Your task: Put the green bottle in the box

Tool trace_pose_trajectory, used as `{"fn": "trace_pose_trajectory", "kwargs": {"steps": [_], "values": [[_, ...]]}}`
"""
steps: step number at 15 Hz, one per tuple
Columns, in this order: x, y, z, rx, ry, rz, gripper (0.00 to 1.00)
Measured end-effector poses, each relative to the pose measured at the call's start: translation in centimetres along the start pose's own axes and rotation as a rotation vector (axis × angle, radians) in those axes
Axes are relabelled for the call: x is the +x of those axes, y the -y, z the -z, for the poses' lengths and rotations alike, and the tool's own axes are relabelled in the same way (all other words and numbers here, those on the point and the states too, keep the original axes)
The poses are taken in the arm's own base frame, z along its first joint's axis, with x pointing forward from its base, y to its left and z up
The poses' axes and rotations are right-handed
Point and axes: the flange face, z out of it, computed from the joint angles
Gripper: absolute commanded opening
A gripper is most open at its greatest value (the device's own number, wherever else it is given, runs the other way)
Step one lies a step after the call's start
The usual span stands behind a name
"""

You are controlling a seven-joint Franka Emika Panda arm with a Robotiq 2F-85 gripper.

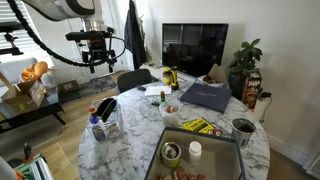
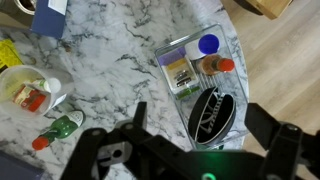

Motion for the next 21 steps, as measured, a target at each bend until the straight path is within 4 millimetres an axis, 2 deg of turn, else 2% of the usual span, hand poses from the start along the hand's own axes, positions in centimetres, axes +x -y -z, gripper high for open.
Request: {"fn": "trace_pose_trajectory", "kwargs": {"steps": [2,5,6,8,11,14,16,18,21], "values": [[0.9,-0.2,-0.4,0.008,0.009,0.007,1.00],[1.2,-0.2,0.3,0.005,-0.018,0.009,1.00],[1.9,-0.3,0.4,0.000,-0.058,0.006,1.00],[5.3,0.1,-0.1,-0.002,-0.190,0.003,1.00],[11.2,0.5,-3.0,-0.015,-0.347,0.025,1.00],[15.4,-2.1,-6.6,-0.045,-0.379,-0.032,1.00],[16.4,-3.9,-8.6,-0.011,-0.396,-0.084,1.00],[16.8,-4.7,-10.2,0.068,-0.416,-0.136,1.00],[17.0,-4.7,-10.4,0.096,-0.423,-0.150,1.00]]}}
